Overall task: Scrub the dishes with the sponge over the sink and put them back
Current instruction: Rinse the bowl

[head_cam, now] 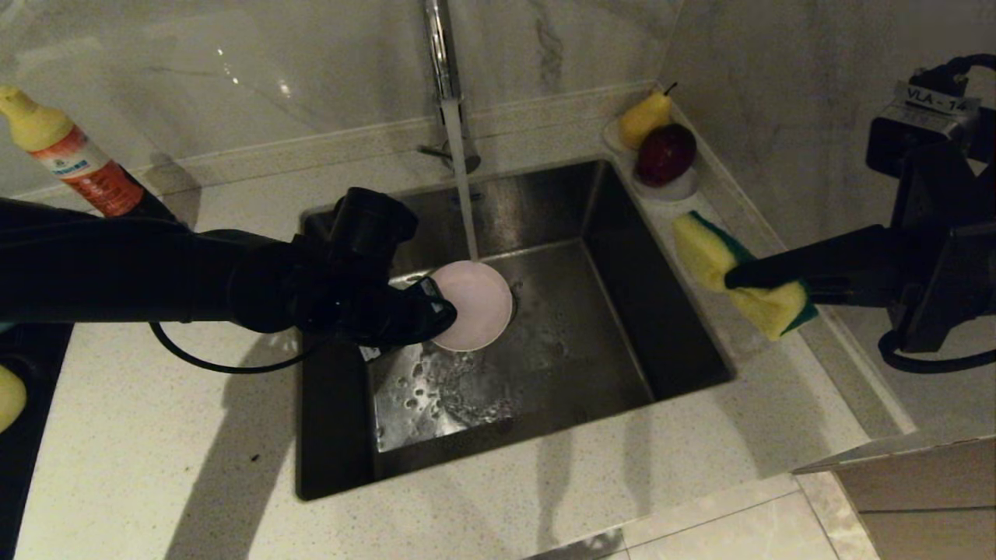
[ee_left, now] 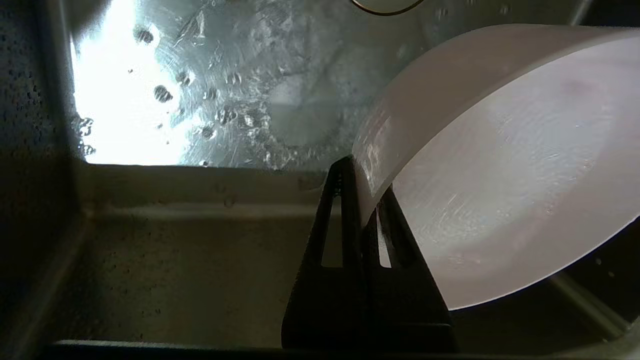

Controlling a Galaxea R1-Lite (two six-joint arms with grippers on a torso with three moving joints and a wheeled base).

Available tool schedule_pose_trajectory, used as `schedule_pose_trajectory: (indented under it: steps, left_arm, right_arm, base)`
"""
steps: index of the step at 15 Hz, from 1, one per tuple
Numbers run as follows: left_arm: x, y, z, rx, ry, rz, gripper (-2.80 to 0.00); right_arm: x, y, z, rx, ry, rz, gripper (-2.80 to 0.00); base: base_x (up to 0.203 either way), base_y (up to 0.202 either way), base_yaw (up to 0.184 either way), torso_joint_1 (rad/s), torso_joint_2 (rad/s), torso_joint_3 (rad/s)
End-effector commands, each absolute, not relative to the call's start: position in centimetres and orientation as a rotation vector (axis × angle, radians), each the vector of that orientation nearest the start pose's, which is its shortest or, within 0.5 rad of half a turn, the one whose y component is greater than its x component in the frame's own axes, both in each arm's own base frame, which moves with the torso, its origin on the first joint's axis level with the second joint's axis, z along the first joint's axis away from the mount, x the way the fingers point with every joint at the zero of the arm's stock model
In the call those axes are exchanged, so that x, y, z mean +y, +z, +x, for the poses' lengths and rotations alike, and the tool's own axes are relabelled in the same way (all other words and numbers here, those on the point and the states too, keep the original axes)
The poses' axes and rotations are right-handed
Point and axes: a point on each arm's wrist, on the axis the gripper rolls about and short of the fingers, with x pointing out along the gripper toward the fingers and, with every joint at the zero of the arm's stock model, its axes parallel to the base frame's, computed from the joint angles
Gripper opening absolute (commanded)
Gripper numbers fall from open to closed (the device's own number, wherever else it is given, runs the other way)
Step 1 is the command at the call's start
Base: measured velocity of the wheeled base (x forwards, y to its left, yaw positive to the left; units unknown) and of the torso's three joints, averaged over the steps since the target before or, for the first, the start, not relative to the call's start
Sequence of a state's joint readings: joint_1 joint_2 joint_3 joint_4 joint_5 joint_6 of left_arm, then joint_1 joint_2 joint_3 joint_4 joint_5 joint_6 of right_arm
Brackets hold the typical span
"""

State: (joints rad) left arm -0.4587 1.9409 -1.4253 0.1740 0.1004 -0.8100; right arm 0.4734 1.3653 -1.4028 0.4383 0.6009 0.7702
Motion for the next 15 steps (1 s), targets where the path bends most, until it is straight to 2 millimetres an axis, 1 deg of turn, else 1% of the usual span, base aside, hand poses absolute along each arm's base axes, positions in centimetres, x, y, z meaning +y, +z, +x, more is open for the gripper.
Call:
schedule_pose_trajectory:
  steps: [1, 5, 7, 9, 11, 12, 15]
  left_arm:
    - [-16.2, 19.5, 33.4, 0.765, -0.048, -0.580, -2.80]
    - [-15.6, 19.5, 32.1, 0.785, -0.040, -0.568, -2.80]
    - [-15.5, 19.7, 31.9, 0.785, -0.038, -0.568, -2.80]
    - [-15.0, 20.5, 31.1, 0.753, -0.037, -0.563, -2.80]
    - [-14.3, 22.2, 30.3, 0.633, 0.033, -0.546, -2.80]
    - [-14.2, 22.8, 30.4, 0.549, 0.068, -0.537, -2.80]
    - [-13.7, 23.8, 30.4, 0.334, 0.165, -0.444, -2.80]
  right_arm:
    - [10.4, 33.5, 17.6, 0.822, 0.840, 0.714, -2.80]
    - [10.6, 33.1, 17.9, 0.841, 0.834, 0.716, -2.80]
    - [10.6, 32.9, 17.8, 0.847, 0.832, 0.716, -2.80]
    - [10.5, 33.0, 17.6, 0.843, 0.833, 0.719, -2.80]
    - [10.3, 33.2, 17.2, 0.834, 0.836, 0.720, -2.80]
    - [10.2, 33.2, 17.0, 0.833, 0.836, 0.720, -2.80]
    - [10.0, 33.4, 16.6, 0.829, 0.840, 0.721, -2.80]
  base:
    - [0.000, 0.000, 0.000, 0.000, 0.00, 0.000]
    - [0.000, 0.000, 0.000, 0.000, 0.00, 0.000]
    - [0.000, 0.000, 0.000, 0.000, 0.00, 0.000]
    - [0.000, 0.000, 0.000, 0.000, 0.00, 0.000]
    - [0.000, 0.000, 0.000, 0.000, 0.00, 0.000]
    - [0.000, 0.000, 0.000, 0.000, 0.00, 0.000]
    - [0.000, 0.000, 0.000, 0.000, 0.00, 0.000]
